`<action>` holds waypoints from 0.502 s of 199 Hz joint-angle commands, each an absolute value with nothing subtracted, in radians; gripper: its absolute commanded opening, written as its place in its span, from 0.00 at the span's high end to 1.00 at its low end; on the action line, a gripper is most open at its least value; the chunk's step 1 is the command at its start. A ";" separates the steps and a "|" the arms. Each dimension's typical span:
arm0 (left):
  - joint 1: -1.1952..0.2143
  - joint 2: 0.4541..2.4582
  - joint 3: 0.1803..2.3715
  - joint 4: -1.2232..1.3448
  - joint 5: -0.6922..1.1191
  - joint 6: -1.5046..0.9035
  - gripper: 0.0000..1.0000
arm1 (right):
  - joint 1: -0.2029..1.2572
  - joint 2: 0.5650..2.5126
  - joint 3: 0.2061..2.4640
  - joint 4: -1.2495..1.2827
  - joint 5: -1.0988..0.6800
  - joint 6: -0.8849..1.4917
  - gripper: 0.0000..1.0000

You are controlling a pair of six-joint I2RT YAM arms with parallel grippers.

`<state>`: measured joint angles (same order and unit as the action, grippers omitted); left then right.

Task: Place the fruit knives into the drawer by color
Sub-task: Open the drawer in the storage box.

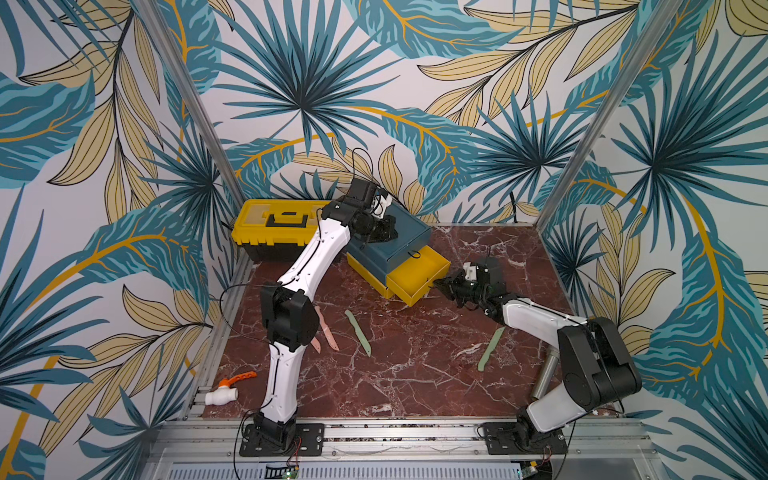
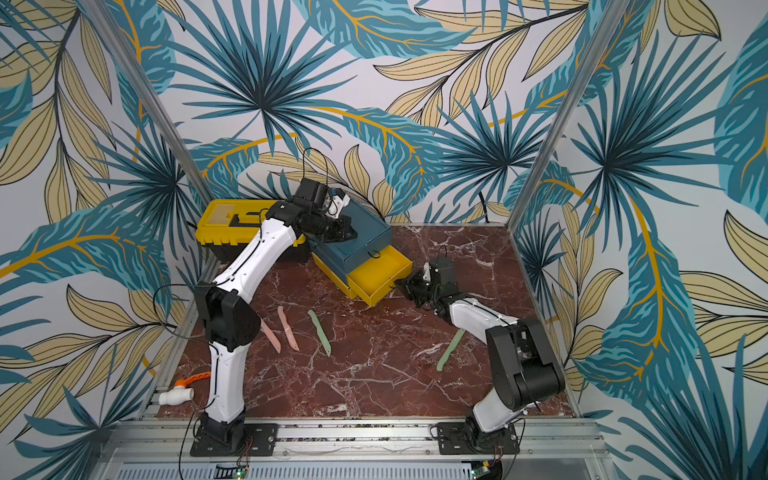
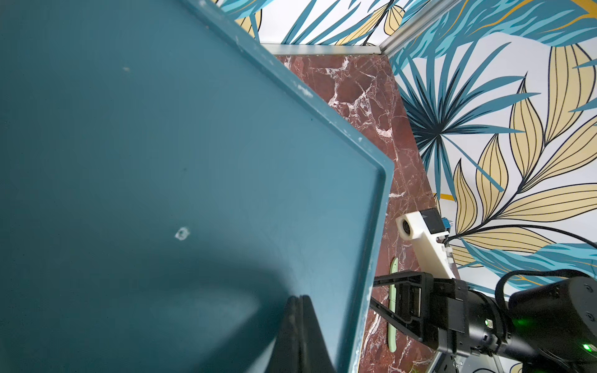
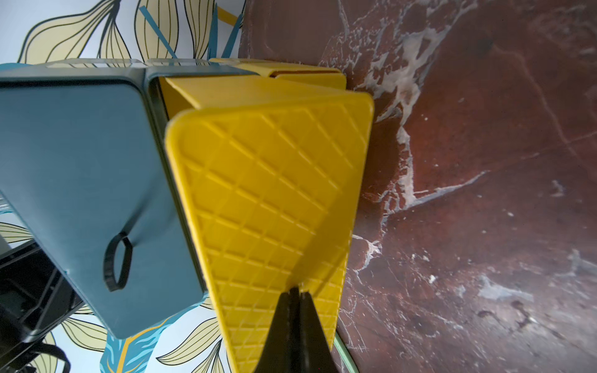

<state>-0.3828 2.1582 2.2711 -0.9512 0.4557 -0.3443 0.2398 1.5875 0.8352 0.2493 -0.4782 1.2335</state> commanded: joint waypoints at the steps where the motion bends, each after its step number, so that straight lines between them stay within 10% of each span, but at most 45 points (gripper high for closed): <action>1: -0.368 2.180 2.224 -1.094 0.421 -0.324 1.00 | 0.228 1.546 0.814 0.169 -0.451 1.185 0.99; 21: -0.368 2.179 2.224 -1.093 0.429 -0.326 1.00 | 0.223 1.528 0.811 0.140 -0.439 1.177 0.91; 52: -0.368 2.172 2.226 -1.092 0.437 -0.333 1.00 | 0.212 1.463 0.820 0.028 -0.399 1.152 0.38; 86: -0.371 2.154 2.264 -1.115 0.435 -0.342 0.92 | 0.189 1.357 0.860 -0.244 -0.357 1.069 0.30; 100: -0.373 2.144 2.287 -1.127 0.423 -0.345 0.73 | 0.181 1.314 0.879 -0.382 -0.338 1.019 0.28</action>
